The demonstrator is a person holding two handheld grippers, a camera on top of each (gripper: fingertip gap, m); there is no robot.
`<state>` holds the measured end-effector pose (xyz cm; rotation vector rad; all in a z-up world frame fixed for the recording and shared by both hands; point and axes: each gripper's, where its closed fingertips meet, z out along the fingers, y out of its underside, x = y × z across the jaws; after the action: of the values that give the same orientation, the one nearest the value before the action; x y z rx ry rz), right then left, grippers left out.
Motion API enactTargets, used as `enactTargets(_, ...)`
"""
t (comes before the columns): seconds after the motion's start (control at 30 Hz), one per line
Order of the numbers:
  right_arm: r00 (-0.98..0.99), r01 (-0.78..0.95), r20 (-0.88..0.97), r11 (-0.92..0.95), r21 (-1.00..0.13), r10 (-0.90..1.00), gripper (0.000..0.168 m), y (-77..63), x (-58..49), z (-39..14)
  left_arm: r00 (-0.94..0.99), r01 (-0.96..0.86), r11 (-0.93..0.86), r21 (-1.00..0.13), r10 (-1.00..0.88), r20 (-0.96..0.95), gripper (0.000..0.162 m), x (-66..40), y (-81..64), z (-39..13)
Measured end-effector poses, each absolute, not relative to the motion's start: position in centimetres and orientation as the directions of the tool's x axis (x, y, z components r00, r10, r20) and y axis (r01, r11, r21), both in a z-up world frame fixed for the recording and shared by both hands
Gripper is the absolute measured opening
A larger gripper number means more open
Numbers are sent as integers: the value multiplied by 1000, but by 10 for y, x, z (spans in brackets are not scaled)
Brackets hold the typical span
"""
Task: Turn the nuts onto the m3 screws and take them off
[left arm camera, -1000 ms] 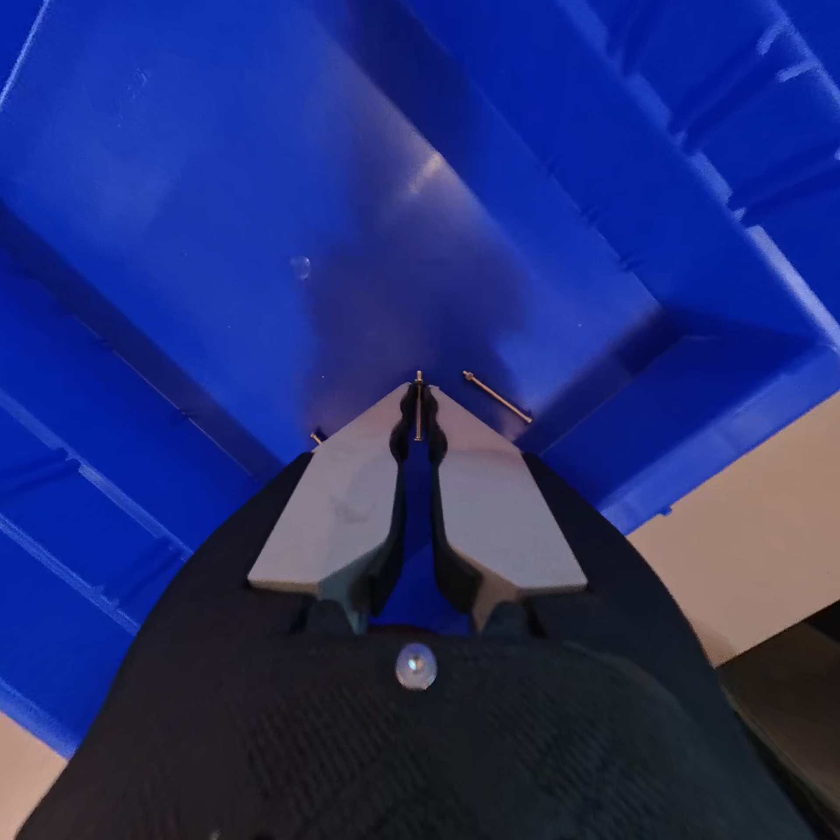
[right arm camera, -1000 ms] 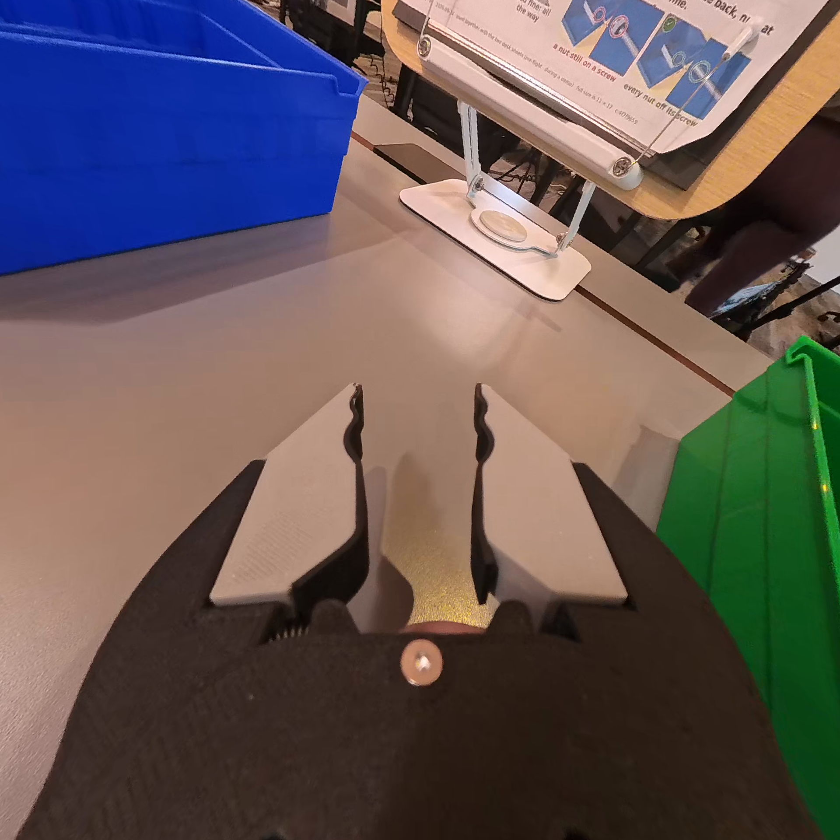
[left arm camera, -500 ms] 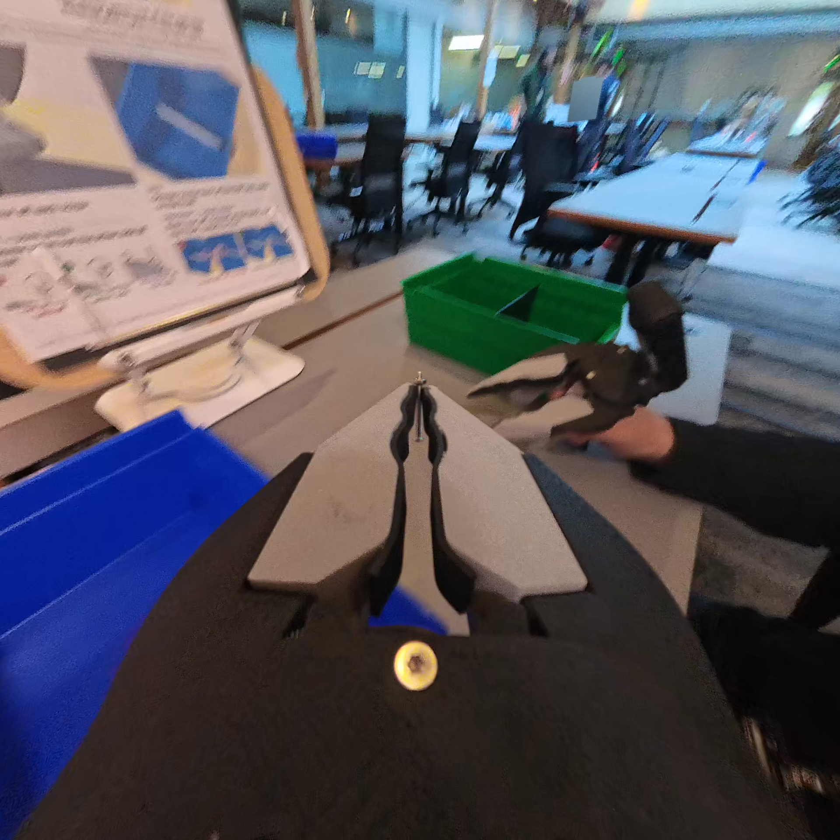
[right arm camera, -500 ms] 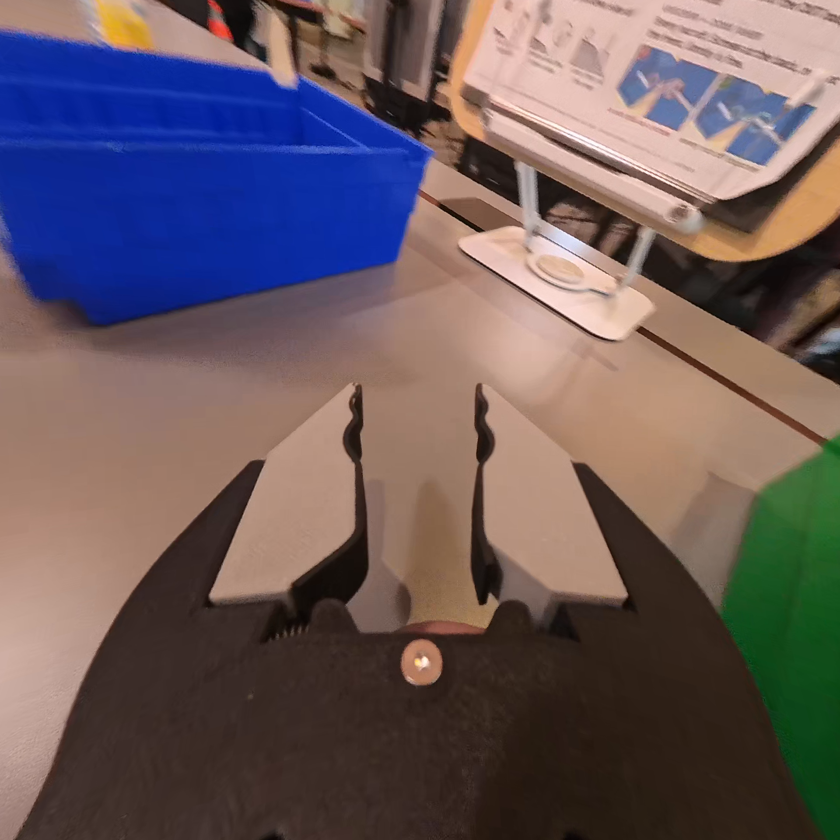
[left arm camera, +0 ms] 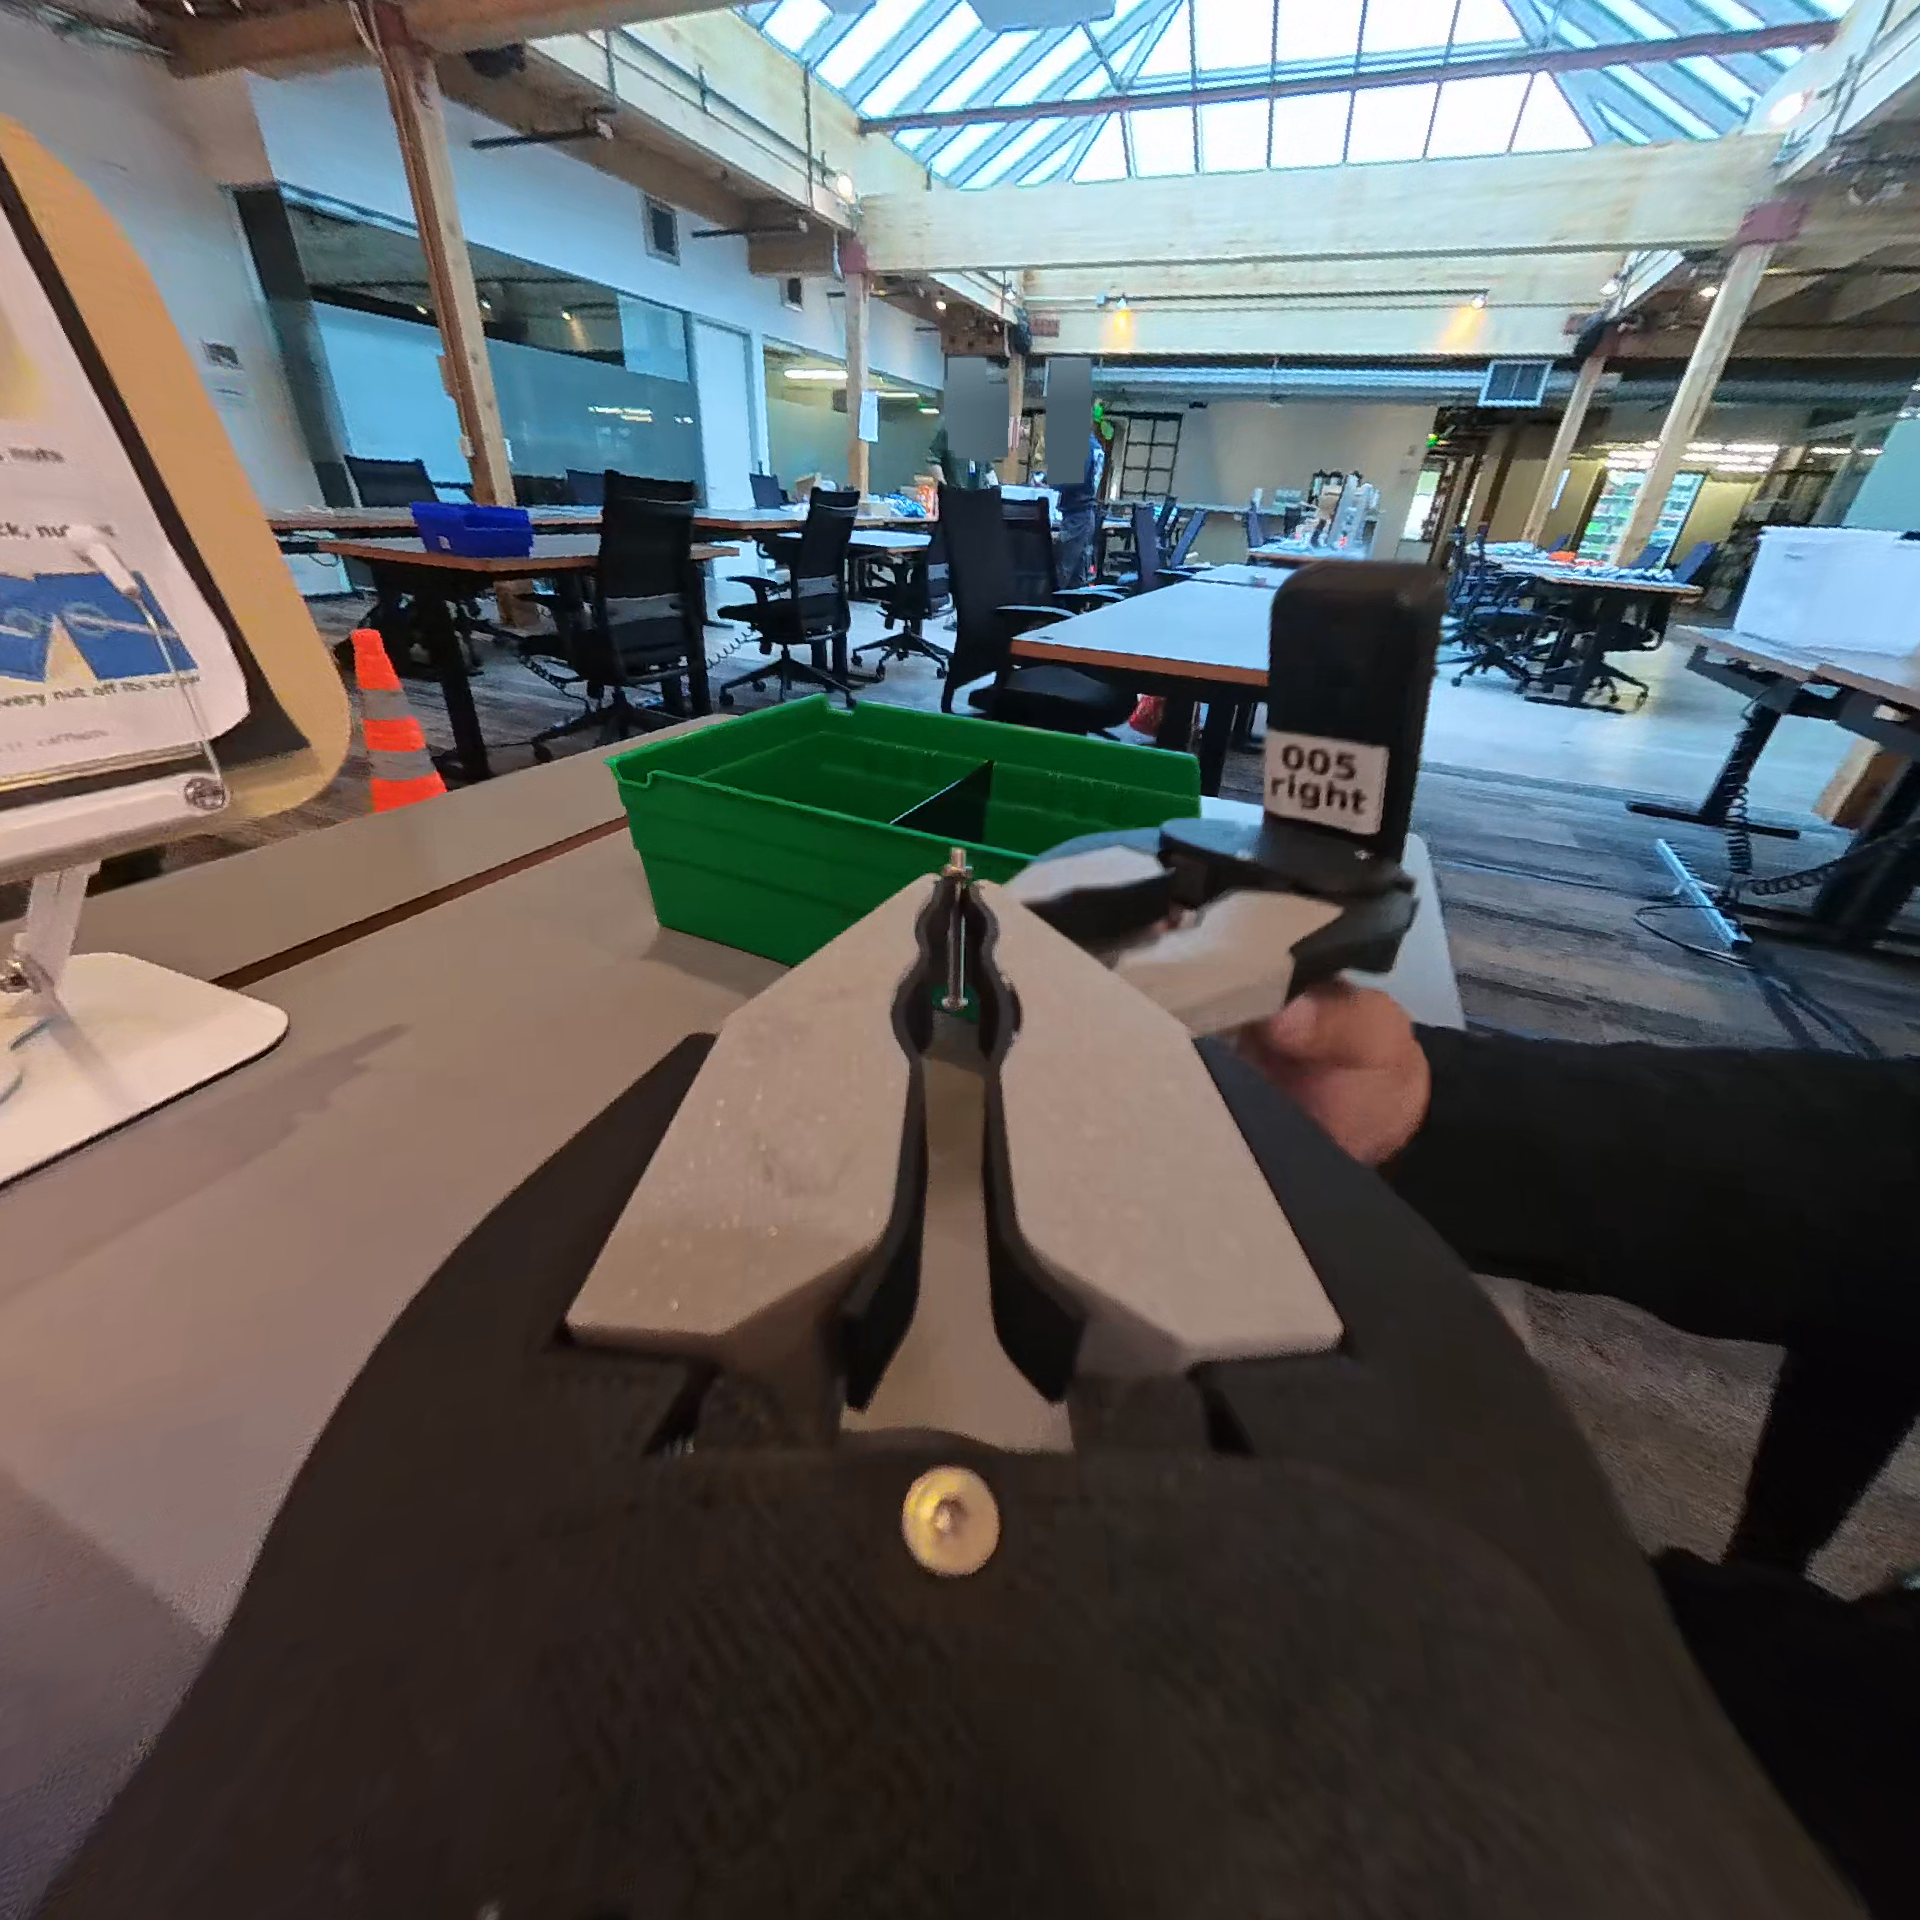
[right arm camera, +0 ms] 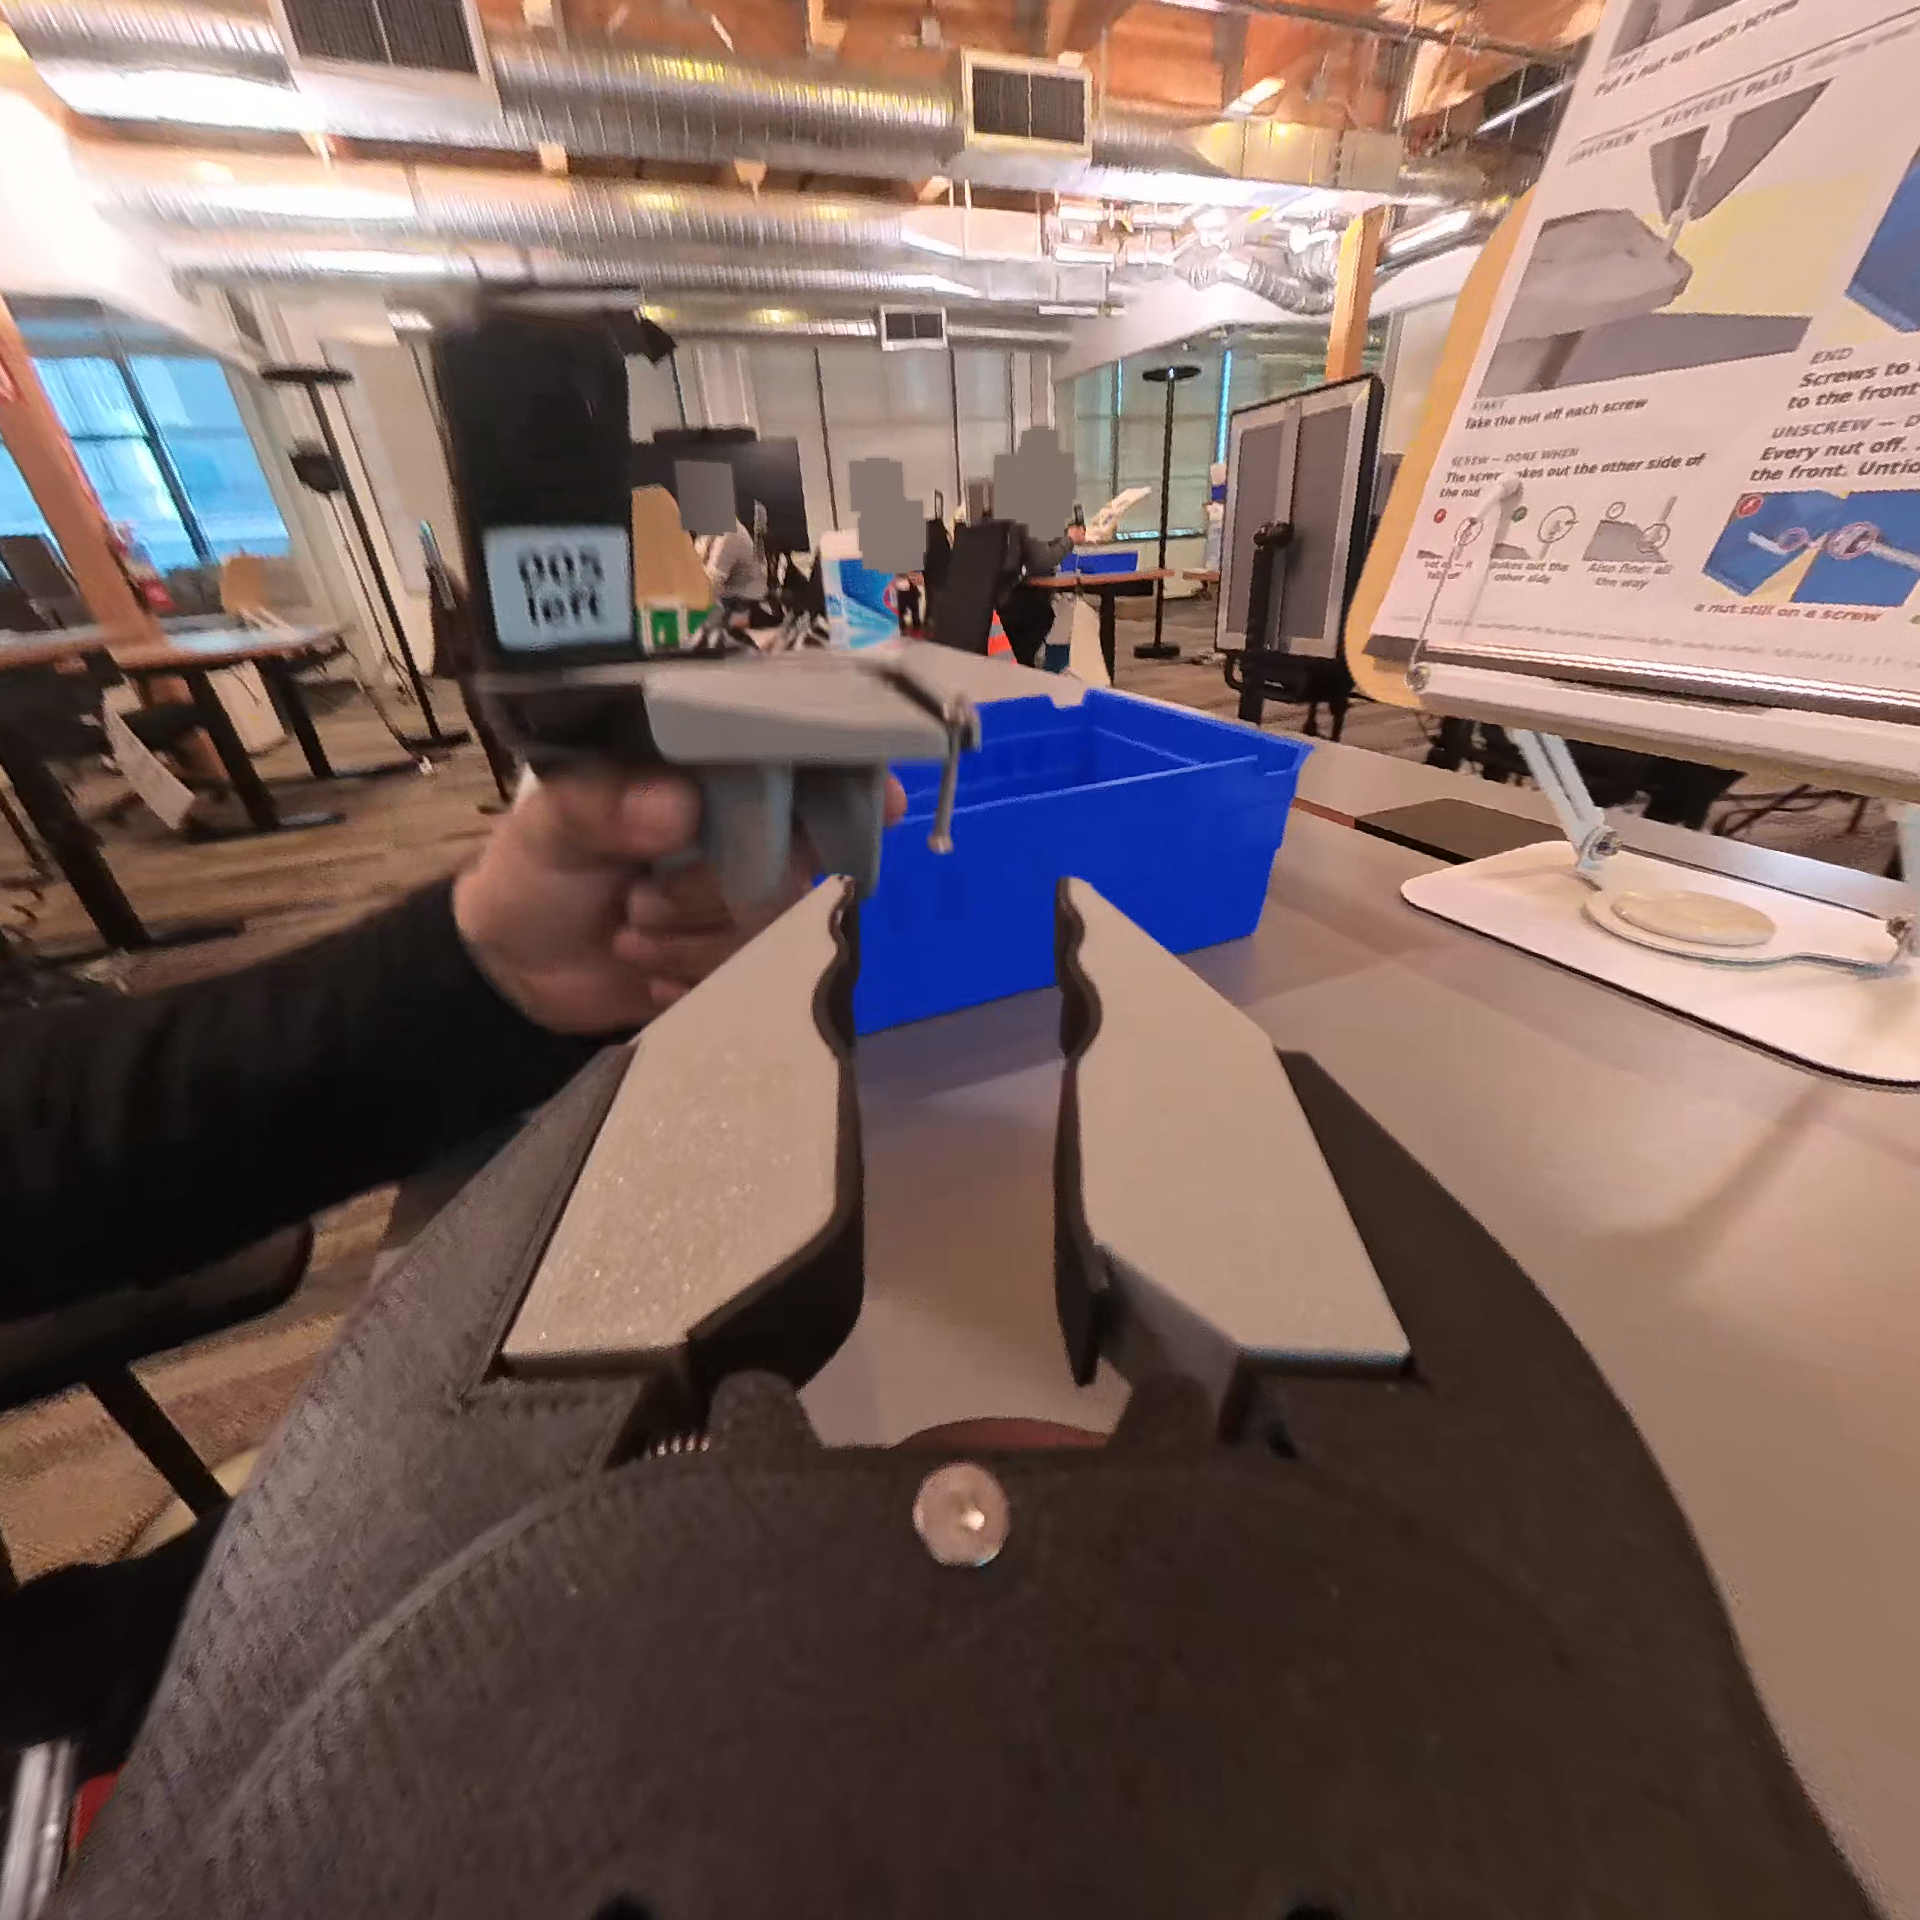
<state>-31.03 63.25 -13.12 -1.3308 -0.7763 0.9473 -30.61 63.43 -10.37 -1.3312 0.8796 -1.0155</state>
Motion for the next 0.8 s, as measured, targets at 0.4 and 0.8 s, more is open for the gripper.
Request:
enactTargets(0.4,427,-32,-32,-21,-999,904,30,632,-320,-148,225,242,-202,-949,-940,257,1,-318,639,-117)
enactTargets(0.8,439,-1,-13,-13,-1000,898,2,632,-322,-151,235,179,-219,-959,-937,258,1,-308,637,-131)
